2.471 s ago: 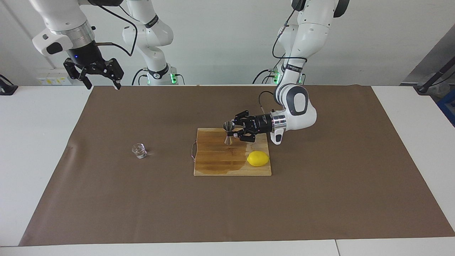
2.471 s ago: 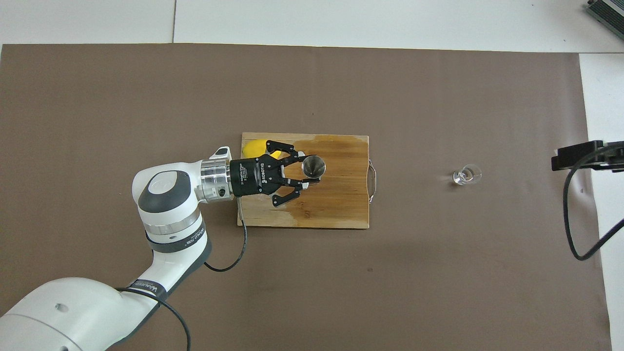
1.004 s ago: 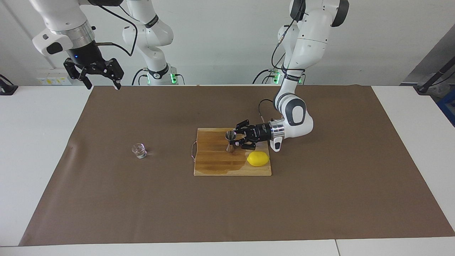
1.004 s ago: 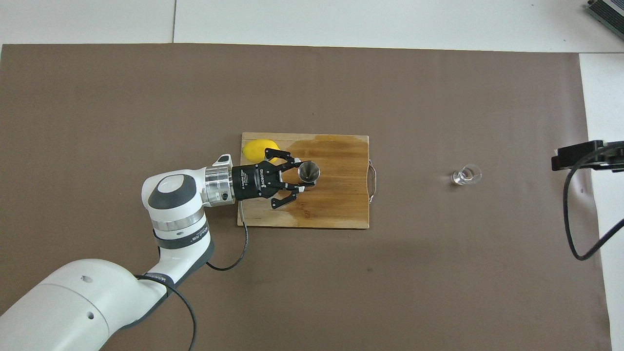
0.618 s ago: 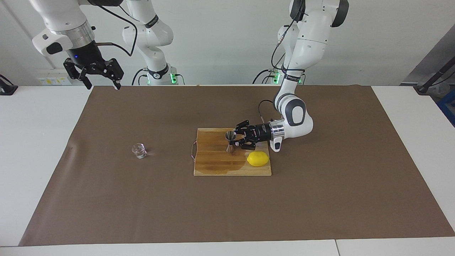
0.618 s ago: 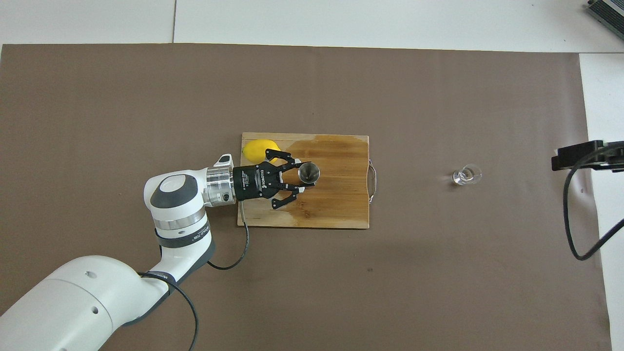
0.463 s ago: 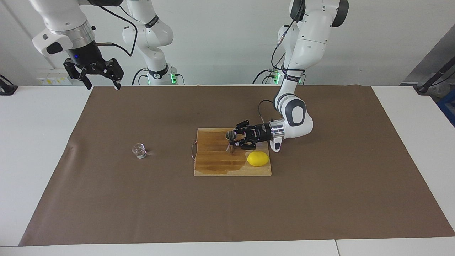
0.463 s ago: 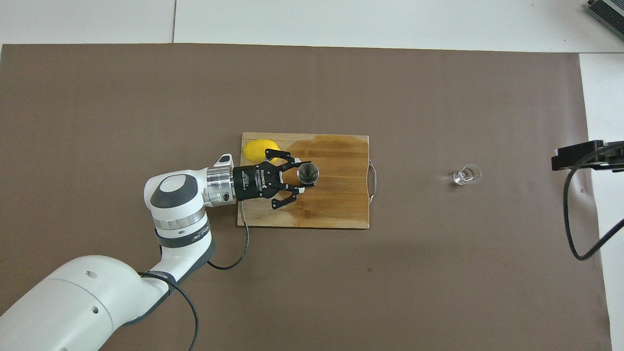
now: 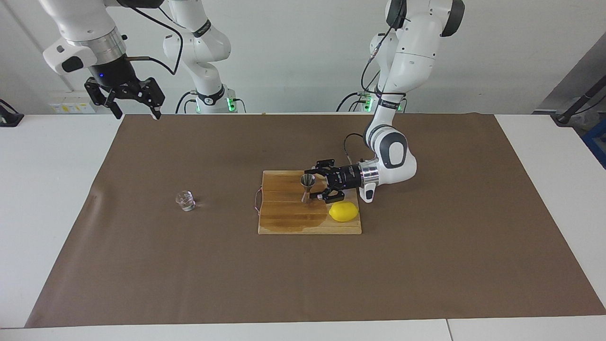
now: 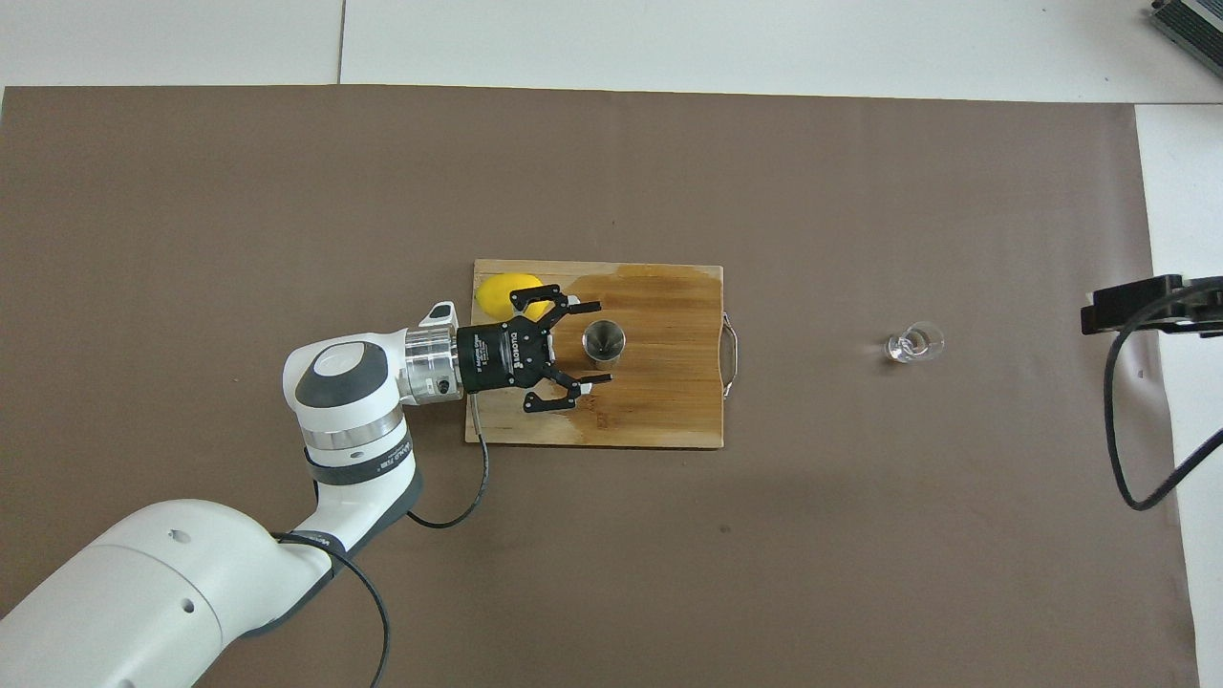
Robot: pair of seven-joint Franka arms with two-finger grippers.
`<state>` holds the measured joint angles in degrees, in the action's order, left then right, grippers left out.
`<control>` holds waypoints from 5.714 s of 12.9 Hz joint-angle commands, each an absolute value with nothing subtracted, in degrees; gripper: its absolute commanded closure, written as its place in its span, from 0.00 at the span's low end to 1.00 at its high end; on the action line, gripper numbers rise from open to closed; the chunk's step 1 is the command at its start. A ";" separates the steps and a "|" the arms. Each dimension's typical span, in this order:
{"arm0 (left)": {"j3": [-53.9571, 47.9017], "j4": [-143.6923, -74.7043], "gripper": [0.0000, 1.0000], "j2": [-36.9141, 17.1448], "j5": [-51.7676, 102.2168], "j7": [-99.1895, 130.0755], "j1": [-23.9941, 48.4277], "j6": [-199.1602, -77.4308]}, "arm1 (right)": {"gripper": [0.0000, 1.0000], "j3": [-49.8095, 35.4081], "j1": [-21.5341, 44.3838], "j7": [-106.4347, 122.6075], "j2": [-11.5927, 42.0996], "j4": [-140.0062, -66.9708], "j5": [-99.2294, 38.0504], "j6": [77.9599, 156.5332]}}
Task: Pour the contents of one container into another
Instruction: 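Withdraw the left gripper while the right gripper reaches the glass, then close the right gripper around the clear glass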
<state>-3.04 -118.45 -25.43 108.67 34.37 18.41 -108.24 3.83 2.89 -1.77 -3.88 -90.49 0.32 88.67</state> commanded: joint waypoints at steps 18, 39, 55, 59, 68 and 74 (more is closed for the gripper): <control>0.26 -96.17 0.00 -21.97 56.65 35.25 4.22 -96.78 | 0.00 15.37 -2.46 72.44 -7.66 -121.46 -35.73 115.75; -1.58 -85.05 0.00 -4.77 1.93 -0.53 5.63 -88.42 | 0.00 22.06 -2.29 131.84 22.32 -119.26 -73.12 104.24; -1.05 -94.92 0.00 2.19 -2.72 -2.81 1.59 -86.05 | 0.00 18.72 -0.35 130.87 22.24 -120.76 -75.41 109.77; -1.05 -95.10 0.00 2.20 -2.55 -2.72 1.58 -86.48 | 0.00 18.81 -0.44 131.31 22.15 -121.03 -74.27 109.69; -1.05 -95.10 0.00 2.29 -2.46 -2.90 1.67 -85.96 | 0.25 18.90 -0.97 131.13 22.15 -121.11 -72.07 110.13; -1.05 -95.10 0.00 2.29 -2.46 -2.81 1.67 -85.96 | 0.70 18.90 -0.70 131.04 22.15 -120.94 -71.72 110.39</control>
